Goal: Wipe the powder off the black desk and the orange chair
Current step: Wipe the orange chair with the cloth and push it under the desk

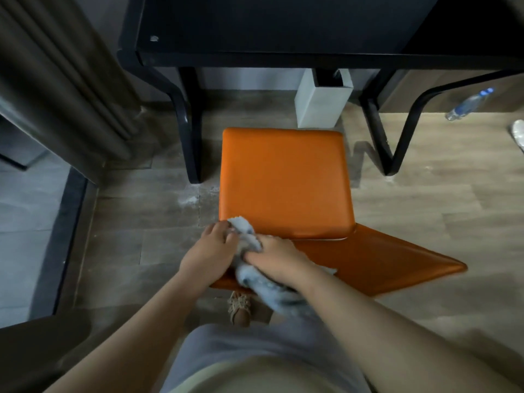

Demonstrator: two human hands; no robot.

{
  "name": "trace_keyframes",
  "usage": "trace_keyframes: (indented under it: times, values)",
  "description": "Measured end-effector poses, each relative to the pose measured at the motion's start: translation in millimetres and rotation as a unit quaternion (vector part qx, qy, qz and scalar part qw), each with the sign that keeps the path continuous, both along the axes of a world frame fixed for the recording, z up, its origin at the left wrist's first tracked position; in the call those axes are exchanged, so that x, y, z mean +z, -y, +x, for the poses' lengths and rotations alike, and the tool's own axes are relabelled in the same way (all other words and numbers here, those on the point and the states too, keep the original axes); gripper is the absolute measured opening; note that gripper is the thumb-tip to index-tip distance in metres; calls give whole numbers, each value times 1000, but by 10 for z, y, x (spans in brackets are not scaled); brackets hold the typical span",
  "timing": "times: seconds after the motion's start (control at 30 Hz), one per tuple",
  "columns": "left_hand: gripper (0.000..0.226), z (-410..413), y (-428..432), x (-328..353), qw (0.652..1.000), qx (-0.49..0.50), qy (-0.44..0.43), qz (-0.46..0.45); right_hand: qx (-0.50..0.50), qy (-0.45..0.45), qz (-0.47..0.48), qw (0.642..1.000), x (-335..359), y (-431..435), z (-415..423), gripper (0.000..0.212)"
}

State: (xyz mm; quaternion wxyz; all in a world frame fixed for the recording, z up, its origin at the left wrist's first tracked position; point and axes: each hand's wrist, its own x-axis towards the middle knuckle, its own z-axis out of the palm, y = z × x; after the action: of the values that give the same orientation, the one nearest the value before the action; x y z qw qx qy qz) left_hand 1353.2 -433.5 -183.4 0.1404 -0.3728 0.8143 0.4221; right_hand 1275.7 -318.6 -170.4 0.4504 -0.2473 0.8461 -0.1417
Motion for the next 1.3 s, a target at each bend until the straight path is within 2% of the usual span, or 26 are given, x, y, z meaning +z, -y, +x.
trace_keyframes:
  times: [0.07, 0.13, 0.2, 0.27, 0.33, 0.47, 0.57, 0.67, 0.8, 0.87, 0.97, 1.03, 1.1, 1.17, 1.23, 1.3]
  values:
    - [40, -22, -75, 55, 996, -69, 43, -39, -12, -6, 44, 999, -28, -455, -239, 44]
    - [39, -42, -155, 93, 982, -147, 91, -70, 20, -69, 142, 987, 37, -987, -637, 41]
    - [36, -47, -226, 134, 976, -167, 107, -88, 43, -162, 230, 959, 144, -1401, -1040, 43]
    - [34, -60, -299, 166, 976, -148, 117, -110, 39, -211, 297, 930, 246, -1582, -1244, 48]
    - [34, -77, -406, 174, 970, -147, 123, -148, 51, -201, 268, 941, 219, -1531, -1158, 55]
    - [31, -153, -627, 163, 967, -105, 84, -217, 122, -144, 63, 980, 73, -917, -348, 49]
    - [32, -115, -673, 177, 961, -49, 26, -270, 94, -141, -6, 985, 166, -1034, -375, 47]
    - [32, -82, -685, 167, 960, -50, 12, -276, 69, -212, 36, 974, 296, -1643, -871, 42]
    - [36, -176, -784, 177, 957, -65, 34, -279, -23, -219, 165, 961, 508, -2027, -1311, 33]
    - [36, -176, -845, 174, 955, -70, 26, -287, 38, -246, 133, 959, 451, -1832, -1102, 21]
    - [36, -179, -841, 174, 958, -33, 15, -283, 142, -210, 1, 967, 295, -1368, -463, 38]
    - [35, -178, -845, 191, 962, -33, 7, -271, 156, -189, -36, 969, 297, -1281, -343, 44]
    - [33, -158, -847, 225, 967, -37, -15, -250, 131, -201, -34, 970, 306, -1499, -598, 40]
    - [32, -119, -845, 256, 968, -36, -43, -246, 79, -243, 38, 966, 333, -1849, -985, 39]
    - [32, -63, -843, 276, 960, -21, -62, -272, 32, -283, 107, 953, 429, -2045, -1166, 48]
    - [32, 15, -821, 290, 950, -2, -68, -306, 68, -280, 72, 955, 462, -1925, -973, 51]
